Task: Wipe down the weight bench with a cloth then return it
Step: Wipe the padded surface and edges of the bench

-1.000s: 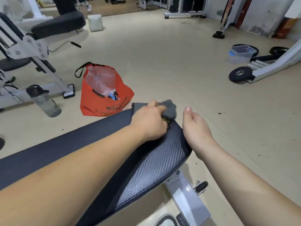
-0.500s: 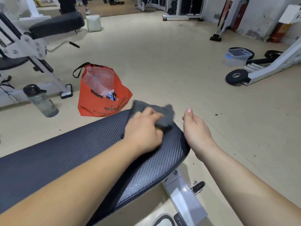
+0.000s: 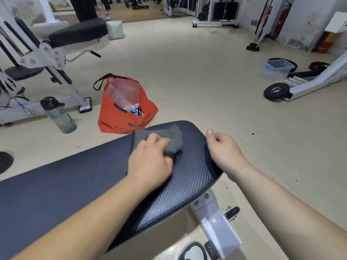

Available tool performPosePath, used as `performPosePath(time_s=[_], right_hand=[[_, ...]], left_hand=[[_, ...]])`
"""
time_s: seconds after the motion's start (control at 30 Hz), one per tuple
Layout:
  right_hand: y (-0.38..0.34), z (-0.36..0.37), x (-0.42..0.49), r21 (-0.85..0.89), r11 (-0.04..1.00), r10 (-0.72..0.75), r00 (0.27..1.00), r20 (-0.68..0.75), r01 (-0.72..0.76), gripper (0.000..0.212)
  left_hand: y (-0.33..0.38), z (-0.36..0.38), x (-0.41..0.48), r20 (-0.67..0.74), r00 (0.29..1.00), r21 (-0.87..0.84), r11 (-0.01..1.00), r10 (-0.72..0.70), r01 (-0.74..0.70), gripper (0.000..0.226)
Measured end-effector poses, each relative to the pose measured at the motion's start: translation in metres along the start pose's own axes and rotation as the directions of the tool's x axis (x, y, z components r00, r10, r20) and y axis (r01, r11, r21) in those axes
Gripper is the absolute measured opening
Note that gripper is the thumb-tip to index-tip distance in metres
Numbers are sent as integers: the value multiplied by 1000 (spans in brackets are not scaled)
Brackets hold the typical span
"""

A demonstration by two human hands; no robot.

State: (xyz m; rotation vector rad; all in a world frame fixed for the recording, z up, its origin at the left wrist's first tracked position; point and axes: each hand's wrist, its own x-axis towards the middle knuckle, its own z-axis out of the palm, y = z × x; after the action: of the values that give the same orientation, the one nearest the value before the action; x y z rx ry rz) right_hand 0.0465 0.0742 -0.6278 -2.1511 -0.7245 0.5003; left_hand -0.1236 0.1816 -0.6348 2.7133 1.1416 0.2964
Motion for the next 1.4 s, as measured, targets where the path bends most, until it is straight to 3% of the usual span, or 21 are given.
performPosePath(time_s=[0.1,0.2,0.23,0.27,0.33,0.4,0.43,0.5,0.57,0.63,0.67,0.73,0.8,0.87,0.97,1.1,1.23,1.33,1.4], right_hand=[[-3,3,-2,-32,999,-22,1000,12,22,53],[-5,4,-6,-58,998,-29,999,26,31,52],[-5,4,-7,-68,997,-35,999,26,37,52],[-5,3,-7,-73,996,-40,999,21,41,51],[-3,1,-7,-74,997,-34,999,12,35,51],[-1,1,-4,-73,997,-25,1000,3,25,49],[-1,2,-3,-72,997,-26,1000,-3,26,49],[0,4,0,-68,997,-25,1000,-12,24,48],[1,7,1,-65,997,-29,999,-15,28,48],[2,9,2,-50,998,-27,999,-21,26,47],[3,9,4,-38,999,-19,999,-29,18,47],[3,6,5,-7,1000,3,999,-45,-3,50],[4,4,6,15,1000,15,999,-46,-15,54],[5,5,7,21,1000,9,998,-56,-8,54],[1,4,7,-1,1000,-20,995,-100,20,48],[-10,-6,2,-46,997,-73,987,-142,67,48],[-14,-8,-7,-70,990,-128,989,-67,124,46],[-28,-9,-22,-3,987,-158,985,73,158,40],[-38,-11,-31,71,975,-220,956,192,210,36]], left_hand=[[4,-10,-57,76,917,-178,911,391,-373,52],[-30,-28,-48,180,774,-284,785,608,-550,50],[-44,-27,-34,166,787,-238,799,594,-552,51],[-58,-25,-18,136,846,-169,853,516,-493,53],[-76,-20,11,51,984,-82,983,172,-167,53],[-64,-14,23,-24,976,-10,976,-218,218,44],[-48,-10,19,-52,959,46,959,-279,281,39],[-11,-2,4,-71,985,74,984,-160,165,35],[11,3,-5,-28,990,-27,990,135,-135,41],[13,0,18,100,904,-159,904,415,-397,49],[10,0,35,140,862,-165,870,487,-465,52],[3,7,66,126,907,-74,915,403,-396,53],[7,17,82,68,993,-7,995,101,-101,51],[29,23,79,30,998,49,997,-58,56,50],[55,24,46,30,996,-23,996,83,-82,51],[52,15,-20,86,930,-130,929,358,-346,53],[34,-2,-65,136,874,-235,872,467,-429,50],[11,-22,-85,226,889,-468,845,398,-259,40],[-2,-46,-87,357,893,-703,708,274,64,36]])
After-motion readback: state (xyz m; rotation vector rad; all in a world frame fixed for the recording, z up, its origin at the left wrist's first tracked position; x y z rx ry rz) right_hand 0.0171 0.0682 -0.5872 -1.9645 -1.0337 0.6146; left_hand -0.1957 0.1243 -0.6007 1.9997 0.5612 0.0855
